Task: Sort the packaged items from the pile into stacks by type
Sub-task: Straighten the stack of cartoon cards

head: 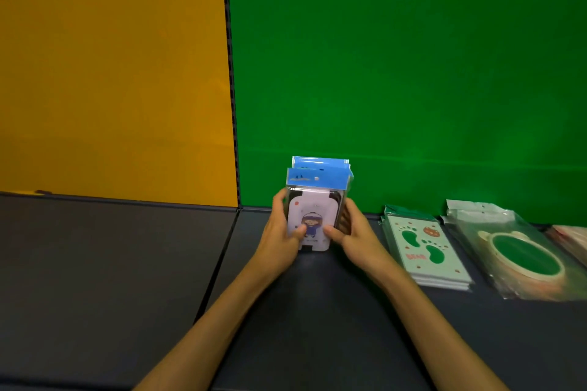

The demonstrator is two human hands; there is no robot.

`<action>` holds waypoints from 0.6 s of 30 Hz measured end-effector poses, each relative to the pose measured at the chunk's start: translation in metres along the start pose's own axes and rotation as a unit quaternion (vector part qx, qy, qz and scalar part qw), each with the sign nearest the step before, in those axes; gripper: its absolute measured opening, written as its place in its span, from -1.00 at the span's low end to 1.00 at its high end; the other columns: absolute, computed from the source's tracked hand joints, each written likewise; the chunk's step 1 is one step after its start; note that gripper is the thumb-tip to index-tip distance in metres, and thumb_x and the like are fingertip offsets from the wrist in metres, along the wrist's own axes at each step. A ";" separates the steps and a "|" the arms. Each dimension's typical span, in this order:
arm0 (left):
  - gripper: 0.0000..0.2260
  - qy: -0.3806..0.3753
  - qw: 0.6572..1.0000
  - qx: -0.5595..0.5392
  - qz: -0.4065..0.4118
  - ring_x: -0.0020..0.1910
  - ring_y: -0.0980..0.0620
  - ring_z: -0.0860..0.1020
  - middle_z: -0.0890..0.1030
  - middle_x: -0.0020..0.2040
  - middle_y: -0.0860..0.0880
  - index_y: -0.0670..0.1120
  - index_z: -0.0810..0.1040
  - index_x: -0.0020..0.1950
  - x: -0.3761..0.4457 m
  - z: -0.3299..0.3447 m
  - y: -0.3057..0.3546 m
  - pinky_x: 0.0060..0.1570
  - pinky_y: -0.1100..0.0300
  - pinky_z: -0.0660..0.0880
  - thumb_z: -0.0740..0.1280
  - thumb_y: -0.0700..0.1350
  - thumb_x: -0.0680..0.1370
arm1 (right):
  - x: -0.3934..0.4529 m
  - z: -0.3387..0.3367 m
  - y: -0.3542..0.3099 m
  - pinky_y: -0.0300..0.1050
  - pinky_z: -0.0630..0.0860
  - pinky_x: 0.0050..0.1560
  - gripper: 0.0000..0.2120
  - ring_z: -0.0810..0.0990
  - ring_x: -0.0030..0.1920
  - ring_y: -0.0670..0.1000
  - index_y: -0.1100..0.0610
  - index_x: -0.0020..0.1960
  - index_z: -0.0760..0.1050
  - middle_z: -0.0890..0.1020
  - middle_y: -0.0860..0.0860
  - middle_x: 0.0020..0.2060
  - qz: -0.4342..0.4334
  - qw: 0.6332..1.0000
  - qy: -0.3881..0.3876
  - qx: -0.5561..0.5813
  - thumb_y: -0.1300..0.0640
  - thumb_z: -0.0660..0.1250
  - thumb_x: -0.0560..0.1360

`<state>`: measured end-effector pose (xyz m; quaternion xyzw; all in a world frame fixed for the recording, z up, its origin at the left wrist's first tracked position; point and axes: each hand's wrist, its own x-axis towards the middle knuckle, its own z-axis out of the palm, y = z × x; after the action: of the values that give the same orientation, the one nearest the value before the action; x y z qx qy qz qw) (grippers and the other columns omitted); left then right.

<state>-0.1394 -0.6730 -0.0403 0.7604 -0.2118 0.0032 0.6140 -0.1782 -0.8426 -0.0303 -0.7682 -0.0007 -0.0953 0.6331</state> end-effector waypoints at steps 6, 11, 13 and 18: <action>-0.33 -0.009 0.991 -0.132 -0.030 0.21 0.07 0.58 0.53 0.31 -0.01 0.13 0.20 0.47 -0.001 0.009 -0.004 0.09 0.14 0.59 0.44 -0.24 0.49 | 0.000 0.006 0.004 -0.24 0.54 0.15 -0.36 0.57 0.23 -0.17 -0.04 0.48 0.26 0.56 -0.09 0.29 -0.020 0.999 0.010 0.028 0.42 0.27 0.52; -0.43 0.003 0.981 -0.187 -0.043 0.21 0.00 0.59 0.50 0.33 -0.10 0.12 0.32 0.36 0.000 0.009 -0.011 0.14 0.06 0.58 0.46 0.01 0.40 | -0.006 0.021 0.010 -0.11 0.54 0.22 -0.36 0.58 0.23 -0.12 -0.11 0.47 0.21 0.55 -0.04 0.30 -0.036 0.999 0.008 0.028 0.26 0.34 0.49; -0.44 0.018 0.982 -0.186 -0.026 0.25 -0.03 0.56 0.47 0.34 -0.11 0.09 0.27 0.35 -0.002 0.013 -0.011 0.19 0.01 0.56 0.44 0.06 0.43 | -0.008 0.026 0.010 0.02 0.52 0.29 -0.40 0.57 0.24 -0.07 -0.15 0.41 0.23 0.55 -0.06 0.28 -0.058 0.998 0.031 0.015 0.10 0.38 0.46; -0.30 0.053 0.986 -0.157 -0.015 0.38 0.02 0.45 0.41 0.43 -0.02 0.08 0.19 0.51 0.002 0.008 -0.016 0.34 -0.10 0.45 0.39 0.19 0.45 | -0.008 0.024 0.011 0.08 0.48 0.33 -0.41 0.54 0.28 -0.09 -0.04 0.44 0.23 0.53 -0.09 0.29 -0.081 0.994 0.067 -0.010 -0.01 0.38 0.48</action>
<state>-0.1341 -0.6790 -0.0565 0.6563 -0.1652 0.0008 0.7362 -0.1813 -0.8203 -0.0468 -0.7638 -0.0202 -0.1975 0.6141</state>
